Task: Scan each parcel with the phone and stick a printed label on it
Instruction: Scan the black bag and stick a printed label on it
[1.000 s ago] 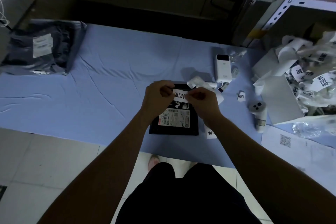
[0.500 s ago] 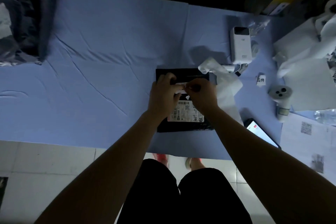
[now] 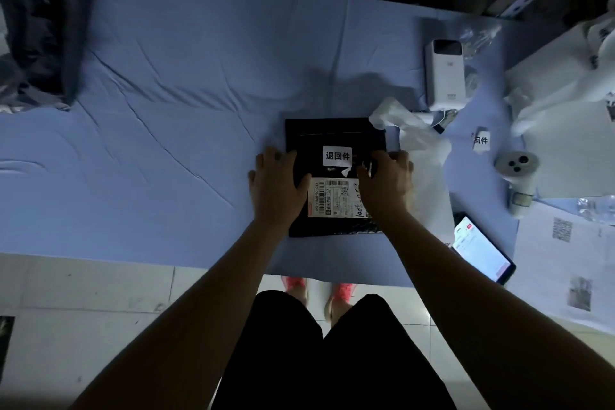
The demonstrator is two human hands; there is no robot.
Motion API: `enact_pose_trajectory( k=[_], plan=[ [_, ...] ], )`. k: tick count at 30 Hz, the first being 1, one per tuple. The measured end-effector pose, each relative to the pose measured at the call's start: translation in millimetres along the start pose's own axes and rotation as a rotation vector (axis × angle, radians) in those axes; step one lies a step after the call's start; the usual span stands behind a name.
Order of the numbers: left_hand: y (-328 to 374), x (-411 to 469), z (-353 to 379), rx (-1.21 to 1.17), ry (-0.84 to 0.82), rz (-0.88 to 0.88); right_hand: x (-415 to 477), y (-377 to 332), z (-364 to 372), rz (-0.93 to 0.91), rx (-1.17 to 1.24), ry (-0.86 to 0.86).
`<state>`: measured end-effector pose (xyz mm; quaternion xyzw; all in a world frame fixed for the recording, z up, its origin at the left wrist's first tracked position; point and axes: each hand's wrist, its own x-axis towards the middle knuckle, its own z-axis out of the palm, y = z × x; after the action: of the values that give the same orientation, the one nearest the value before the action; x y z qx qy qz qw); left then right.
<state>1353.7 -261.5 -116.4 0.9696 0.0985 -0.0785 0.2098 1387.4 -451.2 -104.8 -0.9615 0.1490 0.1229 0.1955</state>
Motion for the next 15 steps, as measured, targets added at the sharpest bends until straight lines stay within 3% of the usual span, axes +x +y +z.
enact_pose_trajectory(
  k=[5, 11, 15],
  plan=[
    [7, -18, -3, -0.444, -0.08, -0.151, -11, 13, -1, -0.015, 0.12, -0.056],
    [3, -47, -13, -0.579, -0.004, -0.254, -29, 13, -4, -0.085, 0.249, -0.198],
    [-18, -80, -36, -0.576, 0.097, -0.299, -51, 1, -8, -0.127, 0.499, -0.35]
  ],
)
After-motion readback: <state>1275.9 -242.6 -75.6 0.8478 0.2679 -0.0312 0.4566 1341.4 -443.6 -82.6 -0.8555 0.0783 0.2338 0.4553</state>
